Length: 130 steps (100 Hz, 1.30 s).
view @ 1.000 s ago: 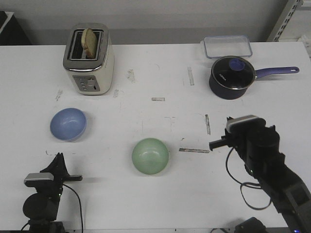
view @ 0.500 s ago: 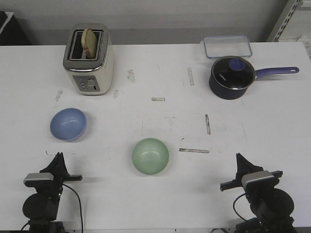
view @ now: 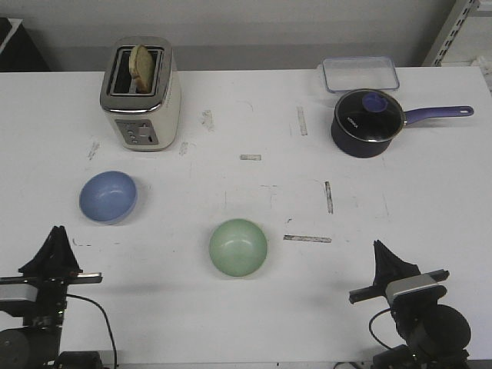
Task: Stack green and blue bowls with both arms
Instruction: 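Reach the left gripper to the light blue bowl and grasp its rim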
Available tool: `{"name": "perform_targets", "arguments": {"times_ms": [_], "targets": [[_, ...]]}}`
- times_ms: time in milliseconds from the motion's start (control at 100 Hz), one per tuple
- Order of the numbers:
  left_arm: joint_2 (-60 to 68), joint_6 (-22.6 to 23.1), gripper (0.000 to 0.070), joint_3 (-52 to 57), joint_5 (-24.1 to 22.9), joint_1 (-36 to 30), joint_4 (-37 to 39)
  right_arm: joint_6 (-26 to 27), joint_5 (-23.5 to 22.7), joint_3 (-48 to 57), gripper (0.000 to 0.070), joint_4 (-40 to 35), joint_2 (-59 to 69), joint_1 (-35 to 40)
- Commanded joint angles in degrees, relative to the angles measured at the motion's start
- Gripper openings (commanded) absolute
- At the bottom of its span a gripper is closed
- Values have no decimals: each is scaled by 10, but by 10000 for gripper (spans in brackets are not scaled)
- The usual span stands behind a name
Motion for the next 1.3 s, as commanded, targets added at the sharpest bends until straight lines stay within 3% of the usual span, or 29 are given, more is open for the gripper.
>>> {"name": "perform_targets", "arguments": {"times_ms": [0, 190, 410, 480, 610, 680, 840, 970, 1290], "targets": [[48, 2, 1, 92, 1, 0, -41, -2, -1, 2, 0, 6, 1, 1], [217, 55, 1, 304, -2, 1, -144, -2, -1, 2, 0, 6, 1, 1], [410, 57, 20, 470, -13, 26, -300, -2, -2, 2, 0, 6, 1, 1], [461, 57, 121, 487, -13, 49, -334, -2, -2, 2, 0, 7, 1, 1], [544, 52, 392, 488, -13, 96, -381, -2, -2, 2, 0, 7, 1, 1], [589, 50, 460, 488, -12, 118, -405, -2, -2, 2, 0, 7, 1, 1], [691, 35, 465, 488, 31, 151, -440, -2, -4, 2, 0, 7, 1, 1], [766, 35, 556, 488, 77, 155, -445, -2, -4, 2, 0, 7, 1, 1], [887, 35, 561, 488, 79, 150, -421, -2, -4, 2, 0, 7, 1, 1]]}}
